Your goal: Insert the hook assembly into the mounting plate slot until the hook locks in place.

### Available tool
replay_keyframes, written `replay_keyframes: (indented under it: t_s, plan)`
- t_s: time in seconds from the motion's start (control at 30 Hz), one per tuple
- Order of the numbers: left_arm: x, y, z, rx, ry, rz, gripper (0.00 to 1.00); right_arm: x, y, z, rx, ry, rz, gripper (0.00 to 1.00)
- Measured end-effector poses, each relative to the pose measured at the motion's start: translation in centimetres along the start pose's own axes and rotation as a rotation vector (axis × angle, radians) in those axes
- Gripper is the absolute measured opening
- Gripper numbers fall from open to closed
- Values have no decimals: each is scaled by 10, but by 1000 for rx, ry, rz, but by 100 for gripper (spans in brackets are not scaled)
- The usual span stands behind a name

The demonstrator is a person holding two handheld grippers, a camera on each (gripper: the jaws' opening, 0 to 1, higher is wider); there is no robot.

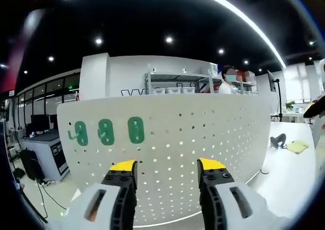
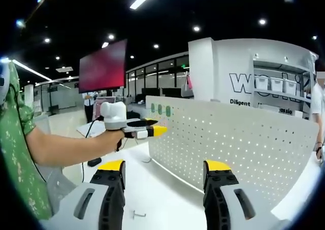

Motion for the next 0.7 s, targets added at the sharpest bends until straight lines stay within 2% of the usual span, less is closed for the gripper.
replay_keyframes:
  t_s: [0.17, 0.7]
  plan:
    - [0, -17, -3, -12, -19, 4, 53, -2, 1, 6, 12, 2, 5, 63]
    - [5, -69, -6, -11, -54, 1, 53, -10, 6, 26, 44, 4, 25, 62]
Point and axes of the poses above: the point that each gripper's makers call its tool centre point, and the gripper's own axes: y roughly forward along the fingers, z roughly to its left, x roughly out of its top, the point moved 1 cm from there along -y, roughly backward along the fingers, and after that the axes turned 13 degrees about -z, right-handed, at the moved point
